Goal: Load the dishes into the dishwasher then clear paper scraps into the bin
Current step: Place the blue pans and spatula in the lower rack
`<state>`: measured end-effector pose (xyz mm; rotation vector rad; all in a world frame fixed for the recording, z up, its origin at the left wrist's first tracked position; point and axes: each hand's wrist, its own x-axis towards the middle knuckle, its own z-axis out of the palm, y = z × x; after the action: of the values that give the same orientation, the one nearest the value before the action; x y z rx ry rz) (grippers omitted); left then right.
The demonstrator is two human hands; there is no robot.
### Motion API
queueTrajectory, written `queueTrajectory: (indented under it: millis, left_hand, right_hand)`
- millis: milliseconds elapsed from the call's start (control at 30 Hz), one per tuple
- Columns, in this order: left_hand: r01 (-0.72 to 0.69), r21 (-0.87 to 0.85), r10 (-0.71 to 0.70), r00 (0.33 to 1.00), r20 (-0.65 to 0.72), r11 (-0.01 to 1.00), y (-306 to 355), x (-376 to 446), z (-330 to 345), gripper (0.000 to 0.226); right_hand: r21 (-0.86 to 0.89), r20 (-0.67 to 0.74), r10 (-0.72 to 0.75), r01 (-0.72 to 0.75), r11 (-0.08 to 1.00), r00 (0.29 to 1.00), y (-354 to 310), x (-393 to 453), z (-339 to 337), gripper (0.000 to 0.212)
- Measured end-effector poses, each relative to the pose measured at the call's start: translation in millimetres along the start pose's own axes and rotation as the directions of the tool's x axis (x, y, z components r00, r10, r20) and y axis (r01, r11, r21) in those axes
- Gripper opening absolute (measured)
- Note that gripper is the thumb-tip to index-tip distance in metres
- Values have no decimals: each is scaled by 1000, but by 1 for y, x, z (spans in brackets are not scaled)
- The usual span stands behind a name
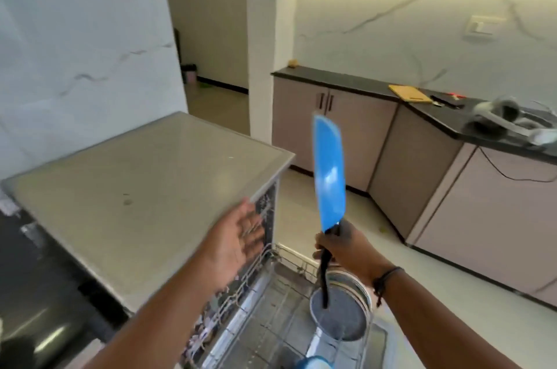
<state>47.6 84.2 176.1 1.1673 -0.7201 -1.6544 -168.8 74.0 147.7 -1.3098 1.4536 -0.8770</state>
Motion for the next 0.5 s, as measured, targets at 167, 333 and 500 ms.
queueTrajectory:
  millis: [167, 333, 500]
  left_hand:
    - [55, -94, -50, 997, 57, 994, 22, 68, 31, 61]
    - [309, 316, -318, 948, -23, 897, -48, 104, 19, 43]
    - [534, 348, -526, 841, -127, 770, -166, 116, -19, 56]
  right_hand:
    - [-726, -7, -94, 59, 685, 996, 65, 22, -76, 16]
    - [-868, 25, -98, 70, 491, 995, 125, 25, -92, 18]
    - [-953, 107, -17, 107, 285, 994, 206, 20, -61, 28]
